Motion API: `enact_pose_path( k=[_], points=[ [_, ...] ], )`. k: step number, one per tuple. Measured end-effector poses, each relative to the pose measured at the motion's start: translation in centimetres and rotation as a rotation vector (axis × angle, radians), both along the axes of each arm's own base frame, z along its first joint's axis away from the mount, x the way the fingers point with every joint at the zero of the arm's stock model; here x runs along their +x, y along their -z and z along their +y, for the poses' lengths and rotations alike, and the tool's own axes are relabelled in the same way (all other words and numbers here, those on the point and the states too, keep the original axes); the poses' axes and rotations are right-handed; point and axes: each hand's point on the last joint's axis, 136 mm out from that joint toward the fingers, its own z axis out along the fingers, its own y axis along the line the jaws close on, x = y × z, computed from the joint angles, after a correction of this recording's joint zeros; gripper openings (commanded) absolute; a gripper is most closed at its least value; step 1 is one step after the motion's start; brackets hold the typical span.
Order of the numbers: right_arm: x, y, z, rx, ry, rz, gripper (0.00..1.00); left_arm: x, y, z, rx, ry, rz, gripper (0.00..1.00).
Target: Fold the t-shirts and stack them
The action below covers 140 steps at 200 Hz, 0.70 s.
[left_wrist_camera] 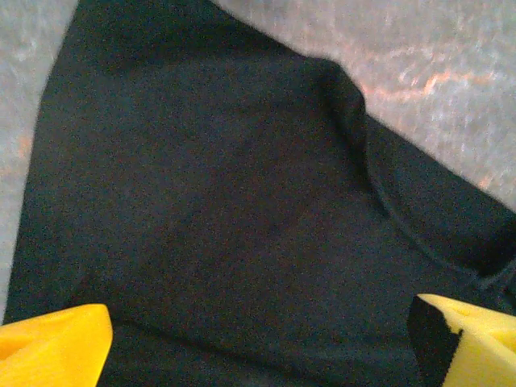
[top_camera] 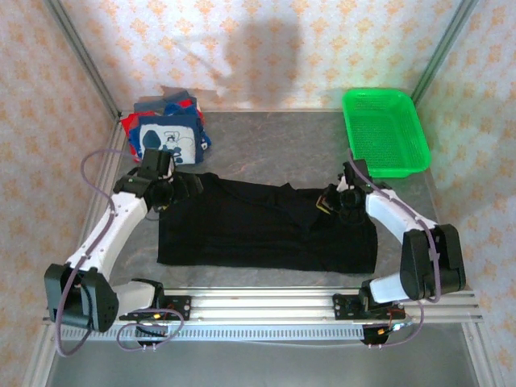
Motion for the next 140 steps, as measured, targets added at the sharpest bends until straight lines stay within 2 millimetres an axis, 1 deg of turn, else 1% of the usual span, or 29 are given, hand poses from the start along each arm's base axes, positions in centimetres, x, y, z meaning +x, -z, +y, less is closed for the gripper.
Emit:
enact_pose_path(
  k=[12,32,52,81,93,109,125,140],
  points=[
    [0.7,-1.2,-0.3,-0.027,-0.006,-0.025,0.0,1.2,-0.7,0.5,0.007,-0.011,-0.011,0.96],
    [2.0,-3.2,-1.0,-0.09,-0.017,-0.073,0.0,3.0,-0.9,1.3,0.018,-0.024,-0.001,0.95],
    [3.6,-5.1,-2.0,-0.17,-0.023,-0.125,0.0,4.6,0.2,2.1,0.027,-0.038,0.046,0.92],
    [5.8,-7.3,-3.4,-0.284,-0.025,-0.196,0.0,6.3,2.8,2.8,0.038,-0.036,0.129,0.9],
    [6.2,-7.9,-4.1,-0.333,-0.024,-0.216,0.0,6.5,3.8,3.0,0.041,-0.032,0.155,0.88],
    [6.3,-8.0,-5.3,-0.406,-0.015,-0.223,0.0,6.7,4.9,3.1,0.041,-0.03,0.184,0.86],
    [6.0,-7.7,-6.6,-0.484,-0.003,-0.204,0.0,6.8,5.5,2.9,0.029,-0.027,0.188,0.85],
    [5.7,-7.6,-7.8,-0.549,0.012,-0.192,0.0,6.6,6.3,2.5,0.001,-0.031,0.182,0.82]
  ],
)
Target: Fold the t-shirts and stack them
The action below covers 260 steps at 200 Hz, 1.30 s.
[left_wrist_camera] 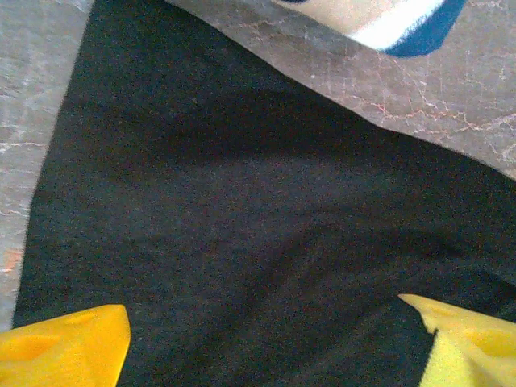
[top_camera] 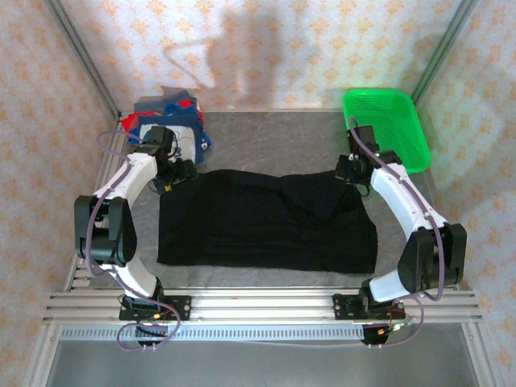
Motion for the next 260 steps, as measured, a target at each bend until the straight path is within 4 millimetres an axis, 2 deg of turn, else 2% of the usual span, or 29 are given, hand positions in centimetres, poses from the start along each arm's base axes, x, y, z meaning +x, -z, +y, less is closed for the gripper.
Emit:
enact_pose_path(
  k=[22,45,68,87,103,158,193,206,219,240,250,260],
  points=[
    [-0.8,0.0,-1.2,-0.06,0.023,-0.006,0.0,-1.6,2.3,-0.8,-0.041,-0.01,0.037,0.81],
    [-1.7,0.2,-2.1,-0.096,0.044,-0.008,0.0,-4.3,5.4,-2.4,-0.068,0.001,0.113,0.79],
    [-2.0,0.3,-2.6,-0.119,0.055,-0.005,0.0,-6.7,7.5,-3.5,-0.084,0.002,0.168,0.77],
    [-2.0,0.3,-2.7,-0.125,0.059,-0.006,0.0,-6.9,7.0,-3.8,-0.098,-0.014,0.127,0.75],
    [-2.0,0.2,-2.7,-0.128,0.061,-0.007,0.0,-7.8,7.5,-3.9,-0.105,-0.034,0.132,0.74],
    [-2.1,-0.3,-3.2,-0.15,0.07,-0.024,0.0,-9.7,7.5,-5.2,-0.138,-0.069,0.079,0.74],
    [-2.2,-0.3,-3.3,-0.157,0.068,-0.021,0.0,-10.9,7.0,-5.4,-0.153,-0.089,0.092,0.8],
    [-2.2,-0.2,-3.3,-0.156,0.067,-0.02,0.0,-11.4,6.4,-5.2,-0.141,-0.093,0.124,0.83],
    [-2.2,-0.2,-3.3,-0.156,0.067,-0.02,0.0,-10.6,4.7,-5.0,-0.125,-0.089,0.119,0.86],
    [-2.2,-0.2,-3.2,-0.155,0.066,-0.02,0.0,-6.5,-0.7,-4.3,-0.113,-0.081,0.0,0.87],
    [-2.2,-0.2,-3.2,-0.152,0.065,-0.019,0.0,-4.1,-3.6,-3.2,-0.093,-0.087,-0.077,0.87],
    [-2.2,-0.2,-3.1,-0.149,0.063,-0.018,0.0,-2.4,-5.3,-2.1,-0.073,-0.093,-0.125,0.87]
  ],
)
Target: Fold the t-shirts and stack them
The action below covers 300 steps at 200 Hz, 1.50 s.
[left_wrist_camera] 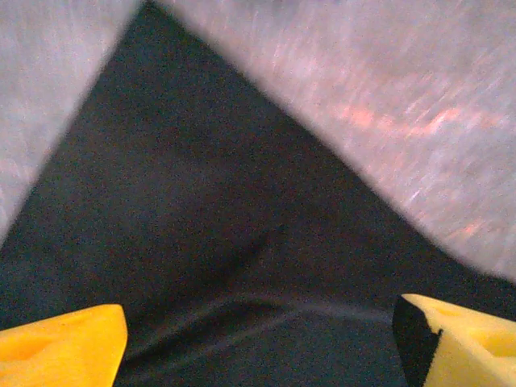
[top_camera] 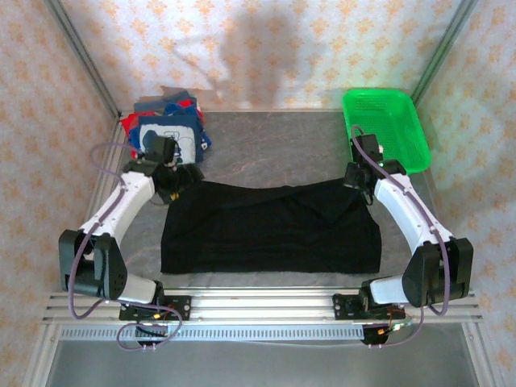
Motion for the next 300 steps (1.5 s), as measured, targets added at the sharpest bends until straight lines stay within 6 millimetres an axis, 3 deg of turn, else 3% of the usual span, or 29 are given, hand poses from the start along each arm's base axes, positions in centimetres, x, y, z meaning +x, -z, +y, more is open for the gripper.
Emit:
enact_pose_path(
  k=[16,38,72,105,210,256,300],
  points=[
    [0.0,0.0,0.0,0.002,-0.002,0.003,0.0,1.8,-0.8,2.0,0.041,-0.011,-0.016,0.85],
    [-0.2,0.1,0.1,0.004,-0.004,0.01,0.0,3.2,1.3,4.0,0.094,0.01,0.053,0.81],
    [-0.4,0.3,0.1,0.003,-0.004,0.02,0.0,4.1,5.7,4.0,0.128,0.099,0.168,0.76],
    [-0.5,0.3,0.0,0.002,-0.004,0.026,0.0,4.2,7.8,4.4,0.16,0.135,0.219,0.73],
    [-0.6,0.6,0.0,0.0,-0.003,0.038,0.0,7.1,11.7,5.0,0.192,0.149,0.239,0.64],
    [-0.7,0.7,0.0,-0.001,-0.004,0.044,0.0,8.1,12.3,5.4,0.211,0.142,0.233,0.61],
    [-0.7,1.0,0.0,-0.002,-0.004,0.056,0.0,9.0,12.4,5.4,0.214,0.144,0.223,0.47]
  ],
)
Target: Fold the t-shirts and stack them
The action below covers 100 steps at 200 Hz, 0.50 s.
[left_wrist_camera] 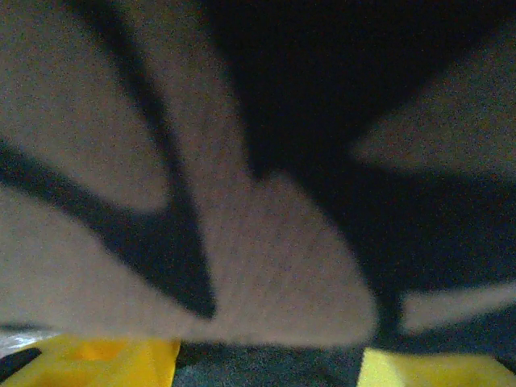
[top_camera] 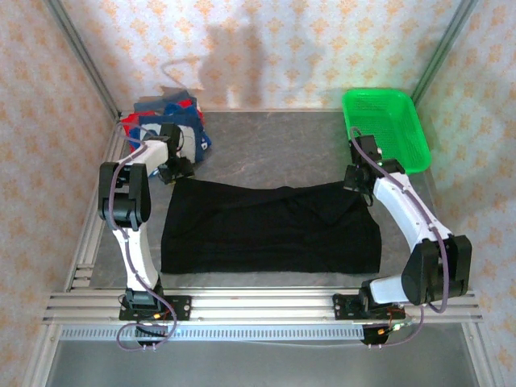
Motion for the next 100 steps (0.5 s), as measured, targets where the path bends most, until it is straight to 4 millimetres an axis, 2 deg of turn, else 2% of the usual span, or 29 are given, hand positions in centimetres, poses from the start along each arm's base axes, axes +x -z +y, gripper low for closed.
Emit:
enact_pose_path(
  k=[40,62,100],
  points=[
    [0.1,0.3,0.0,-0.002,0.0,0.01,0.0,-0.1,0.1,0.0,0.002,0.009,0.003,0.23],
    [0.2,0.3,0.1,0.0,-0.001,0.011,0.0,-0.2,0.3,0.0,0.005,0.021,0.008,0.02],
    [1.5,0.0,0.4,0.005,-0.005,0.008,0.0,-0.3,0.0,0.0,0.007,0.025,0.006,0.0]
  ],
)
